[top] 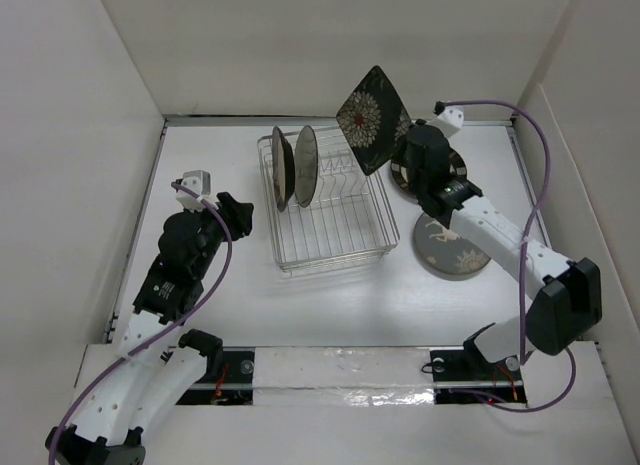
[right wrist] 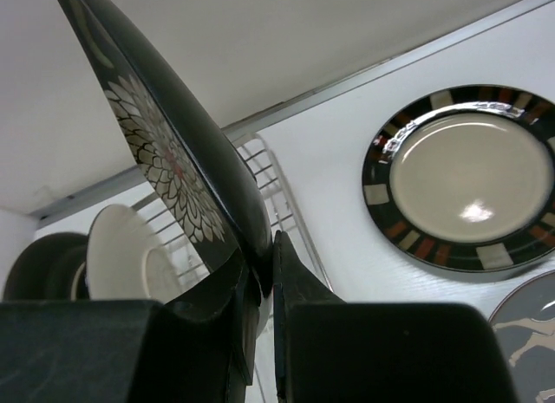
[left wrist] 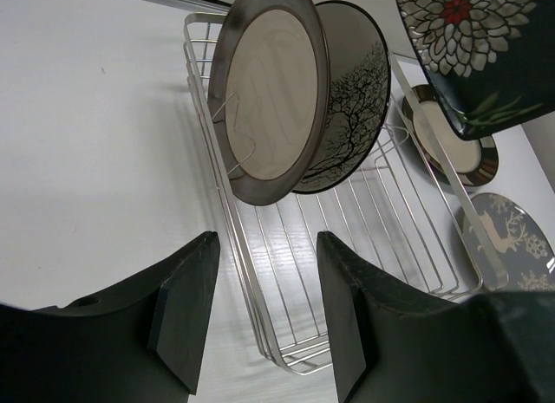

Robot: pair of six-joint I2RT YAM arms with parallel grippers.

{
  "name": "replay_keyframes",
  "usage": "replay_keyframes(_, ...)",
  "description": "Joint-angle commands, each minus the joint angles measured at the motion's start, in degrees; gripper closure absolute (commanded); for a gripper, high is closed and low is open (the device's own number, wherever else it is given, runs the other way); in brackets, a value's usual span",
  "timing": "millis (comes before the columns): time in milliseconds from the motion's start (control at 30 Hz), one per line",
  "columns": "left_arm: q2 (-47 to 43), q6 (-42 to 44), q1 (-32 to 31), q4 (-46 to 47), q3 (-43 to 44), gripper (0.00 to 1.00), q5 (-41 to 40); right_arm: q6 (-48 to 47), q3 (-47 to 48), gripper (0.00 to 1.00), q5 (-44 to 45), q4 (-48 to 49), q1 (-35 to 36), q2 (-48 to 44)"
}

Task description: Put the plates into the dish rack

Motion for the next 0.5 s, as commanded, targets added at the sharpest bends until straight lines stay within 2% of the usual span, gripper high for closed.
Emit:
replay_keyframes(0,-0.06,-0.47,-0.27,1.31,1.63,0.55,0.36,-1.89,9.23,1.0,11.02,11.28,4.18,1.32)
replay_keyframes(233,0.55,-0.55,-1.68,1.57,1.81,0.55,-0.51,-2.78,18.63,1.0,24.02,3.38,10.34,10.2)
replay_keyframes(467,0.82,-0.55,-3.61,1.75,2.16,0.55,-0.95,-0.15,24.0,1.0,28.69,-3.22,13.33,15.57)
